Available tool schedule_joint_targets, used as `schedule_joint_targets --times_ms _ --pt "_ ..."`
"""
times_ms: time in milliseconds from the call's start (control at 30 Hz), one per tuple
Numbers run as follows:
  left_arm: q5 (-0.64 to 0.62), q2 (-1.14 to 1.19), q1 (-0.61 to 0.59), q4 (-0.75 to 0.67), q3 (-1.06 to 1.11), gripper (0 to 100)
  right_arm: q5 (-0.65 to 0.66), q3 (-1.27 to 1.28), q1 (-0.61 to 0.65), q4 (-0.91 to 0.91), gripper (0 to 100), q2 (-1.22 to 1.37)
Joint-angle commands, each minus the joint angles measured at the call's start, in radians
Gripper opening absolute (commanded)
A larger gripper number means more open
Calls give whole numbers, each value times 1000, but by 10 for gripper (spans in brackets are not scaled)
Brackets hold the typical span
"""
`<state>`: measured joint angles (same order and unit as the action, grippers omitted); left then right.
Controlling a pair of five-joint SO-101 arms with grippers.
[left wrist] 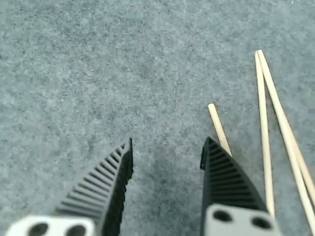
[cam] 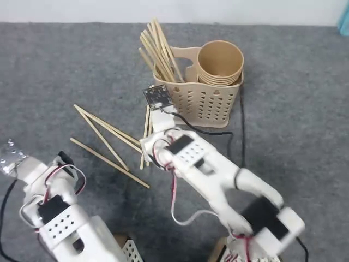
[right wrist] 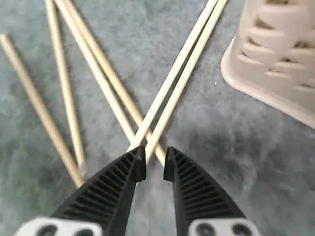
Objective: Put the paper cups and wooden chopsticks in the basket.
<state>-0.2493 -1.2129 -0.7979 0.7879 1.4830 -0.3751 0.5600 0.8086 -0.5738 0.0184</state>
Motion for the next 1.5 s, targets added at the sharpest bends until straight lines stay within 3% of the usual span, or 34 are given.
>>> schedule_joint_targets --times_ms 0,167,333,767,967,1200,1333,1467 --pt "-14 52 6 -28 -38 217 -32 -110 -5 47 85 74" --pt "-18 341 5 -137 -143 217 -44 -147 -8 70 85 159" --pt "-18 583 0 -137 -286 217 -40 -149 -8 116 80 214" --pt "-12 574 0 -140 -280 217 -20 -150 -7 51 7 211" --pt "-11 575 0 -141 -280 217 190 -147 12 -291 8 15" --pt "-11 575 0 -141 -280 219 474 -143 -22 -892 8 -292" --pt "-11 575 0 -141 -280 219 621 -91 -113 -1136 9 -423" --pt "-11 575 0 -141 -280 219 816 46 -294 -1188 9 -572"
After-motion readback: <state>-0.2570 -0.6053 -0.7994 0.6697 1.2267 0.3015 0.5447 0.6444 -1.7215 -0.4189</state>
